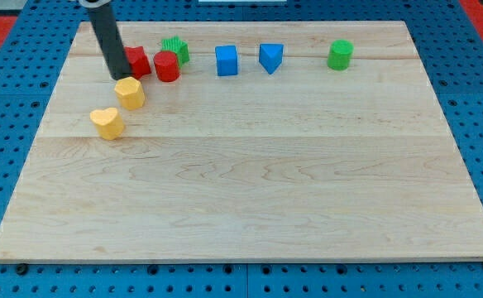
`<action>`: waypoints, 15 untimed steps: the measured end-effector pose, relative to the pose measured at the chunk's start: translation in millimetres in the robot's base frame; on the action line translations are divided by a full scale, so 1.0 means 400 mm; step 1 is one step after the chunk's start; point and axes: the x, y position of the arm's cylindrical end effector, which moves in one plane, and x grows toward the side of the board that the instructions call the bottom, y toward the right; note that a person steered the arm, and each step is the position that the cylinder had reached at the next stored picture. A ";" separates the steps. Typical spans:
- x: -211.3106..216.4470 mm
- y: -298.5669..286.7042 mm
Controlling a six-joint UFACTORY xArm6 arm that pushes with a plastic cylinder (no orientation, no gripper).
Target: Place the green circle to the top of the blue triangle
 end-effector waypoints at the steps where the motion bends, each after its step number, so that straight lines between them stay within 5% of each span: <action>1: -0.001 0.044; 3: 0.157 0.050; 4: 0.157 0.202; 6: 0.136 0.662; 9: -0.030 0.866; 11: -0.081 0.783; 13: -0.193 0.941; 15: -0.194 0.802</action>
